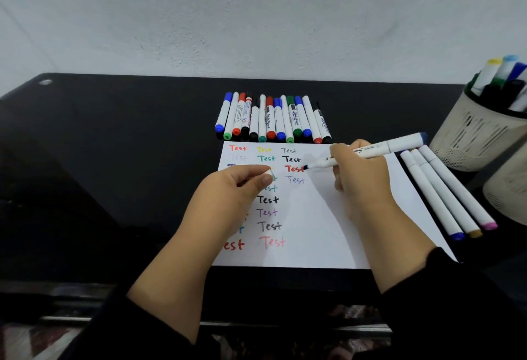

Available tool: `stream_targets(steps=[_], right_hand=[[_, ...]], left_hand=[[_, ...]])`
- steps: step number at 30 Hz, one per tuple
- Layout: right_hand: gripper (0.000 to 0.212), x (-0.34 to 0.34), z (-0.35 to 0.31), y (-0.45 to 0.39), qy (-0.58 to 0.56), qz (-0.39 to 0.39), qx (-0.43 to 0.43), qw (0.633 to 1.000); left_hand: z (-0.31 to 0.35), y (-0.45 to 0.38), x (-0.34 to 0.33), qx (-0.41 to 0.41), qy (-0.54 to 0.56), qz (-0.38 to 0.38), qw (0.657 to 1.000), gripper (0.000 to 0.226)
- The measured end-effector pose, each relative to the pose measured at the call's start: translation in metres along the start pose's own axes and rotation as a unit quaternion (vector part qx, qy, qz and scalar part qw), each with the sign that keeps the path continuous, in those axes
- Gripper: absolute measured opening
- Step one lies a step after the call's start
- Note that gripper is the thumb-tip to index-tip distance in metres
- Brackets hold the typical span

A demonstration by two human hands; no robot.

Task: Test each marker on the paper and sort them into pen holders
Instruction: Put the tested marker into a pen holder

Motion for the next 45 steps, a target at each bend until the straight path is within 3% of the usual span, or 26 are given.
stream_targets(steps=[3,8,10,17,32,39,45], right_hand=[[0.039,-0.009,-0.006,0.006,-0.080,-0.072,-0.045,0.993],[0.040,-0.020,-0.017,0.021,-0.100,-0.170,-0.038,0.980],[0.046,-0.021,-0.020,0.024,-0.094,-0.181,-0.027,0.979],[0.038,-0.024,-0.027,0.033,-0.063,-0.193,-0.010,0.979],[0.034,-0.029,-0.032,0.037,-0.039,-0.207,-0.003,0.977],[0.013,-0.038,-0.029,0.045,0.014,-0.298,0.015,0.954],[0.011,-0.040,-0.024,0.048,0.027,-0.350,-0.010,0.936]], left_hand=[[0.001,0.002,-0.001,0.018,0.027,-0.022,0.999,0.023],[0.007,0.005,-0.001,0.014,0.043,-0.041,0.998,0.029],[0.009,0.006,0.000,0.011,0.060,-0.043,0.997,0.024],[0.014,0.007,0.004,-0.014,0.088,-0.036,0.995,0.012],[0.018,0.007,0.005,-0.051,0.114,-0.042,0.991,0.013],[0.024,0.011,0.004,-0.056,0.094,-0.057,0.992,0.010],[0.022,0.009,0.008,-0.041,0.069,-0.050,0.996,0.013]])
Point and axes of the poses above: each hand's wrist, its own y-axis away from the middle knuckle, its own x-axis out of the back of the hand, z = x × y, the point moved 8 cm from there along -y, towards the middle knuckle, and after that the axes turned 8 degrees about z, right-handed, at the moved point
